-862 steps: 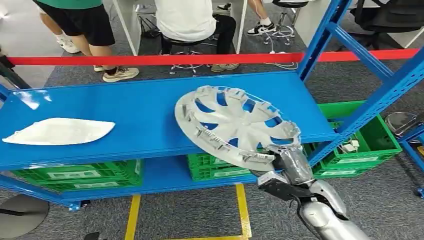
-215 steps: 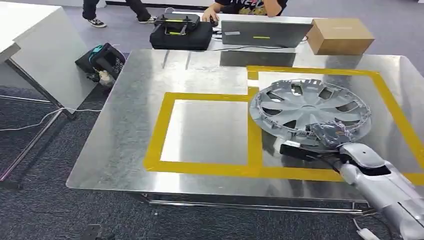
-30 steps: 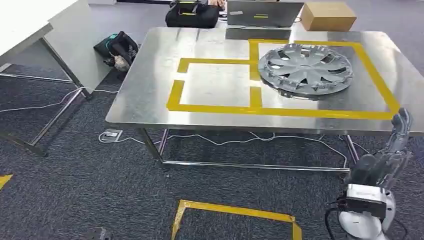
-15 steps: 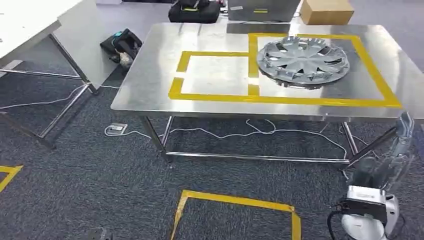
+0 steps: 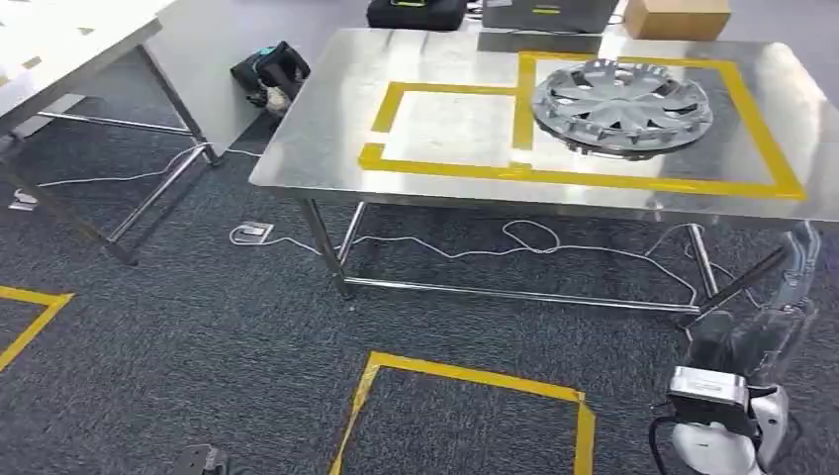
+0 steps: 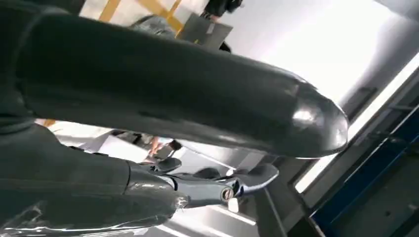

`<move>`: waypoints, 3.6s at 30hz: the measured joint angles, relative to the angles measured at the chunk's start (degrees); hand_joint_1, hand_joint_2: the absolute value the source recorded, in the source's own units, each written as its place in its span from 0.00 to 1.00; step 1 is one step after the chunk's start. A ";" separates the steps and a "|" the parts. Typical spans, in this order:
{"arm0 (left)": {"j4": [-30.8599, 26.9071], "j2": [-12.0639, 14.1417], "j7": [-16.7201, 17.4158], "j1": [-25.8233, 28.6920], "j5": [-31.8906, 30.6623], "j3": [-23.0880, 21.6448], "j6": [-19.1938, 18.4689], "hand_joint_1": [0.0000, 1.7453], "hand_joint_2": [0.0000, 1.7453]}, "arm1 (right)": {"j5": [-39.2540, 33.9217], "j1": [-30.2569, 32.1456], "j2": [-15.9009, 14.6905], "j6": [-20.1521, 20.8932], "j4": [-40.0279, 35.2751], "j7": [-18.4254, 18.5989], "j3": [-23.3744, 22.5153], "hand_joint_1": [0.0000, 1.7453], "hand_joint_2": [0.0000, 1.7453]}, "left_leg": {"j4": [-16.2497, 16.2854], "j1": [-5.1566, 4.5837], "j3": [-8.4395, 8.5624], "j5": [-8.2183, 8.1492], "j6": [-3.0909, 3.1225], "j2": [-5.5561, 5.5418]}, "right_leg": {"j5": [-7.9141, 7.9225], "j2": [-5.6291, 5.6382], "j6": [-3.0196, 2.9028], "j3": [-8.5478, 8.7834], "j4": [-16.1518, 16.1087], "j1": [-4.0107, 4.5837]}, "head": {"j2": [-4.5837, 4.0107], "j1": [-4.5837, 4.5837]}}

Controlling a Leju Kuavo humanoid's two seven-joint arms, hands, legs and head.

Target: Take the parts from the cabinet and place them on the table.

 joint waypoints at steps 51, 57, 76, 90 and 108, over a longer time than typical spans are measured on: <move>0.00 0.00 0.35 1.18 0.00 0.02 0.04 0.00 0.00 | -2.21 1.63 -0.02 0.96 -0.07 0.76 -0.31 0.00 0.00 | 12.11 0.79 -8.64 -3.57 -1.70 -2.00 | -3.60 4.64 -1.24 3.88 -0.38 -0.63 | 0.00 0.13; 0.00 0.20 0.41 1.39 -0.07 0.02 0.11 0.00 0.00 | -2.30 2.16 -0.02 1.07 -0.13 0.72 -0.31 0.00 0.00 | 8.24 1.68 -6.97 1.74 -2.06 -3.39 | -3.12 8.47 -0.64 3.45 -0.33 -1.04 | 0.00 0.13; 0.02 0.15 0.02 1.25 0.22 0.05 -0.59 0.00 0.00 | -11.44 3.95 -0.04 3.08 1.21 1.40 -6.08 0.00 0.00 | 2.13 0.57 -3.50 2.00 -0.16 1.64 | -4.57 1.66 0.40 3.76 0.56 0.06 | 0.00 0.68; 0.04 -0.13 0.42 1.12 0.28 0.07 -0.42 0.00 0.00 | -17.29 -3.11 0.33 11.11 46.48 -1.88 -37.54 0.00 0.00 | 2.34 1.72 -3.96 2.06 -1.15 -6.86 | -3.51 9.82 0.40 2.92 0.20 -0.82 | 0.00 0.30; 0.07 -0.85 6.56 0.28 0.48 0.85 1.38 0.00 0.00 | -17.33 -5.48 5.20 14.21 91.21 19.24 -54.31 0.00 0.00 | 1.71 1.24 -2.32 1.62 -1.25 2.71 | -5.12 2.26 0.69 3.64 0.94 -0.82 | 0.00 0.28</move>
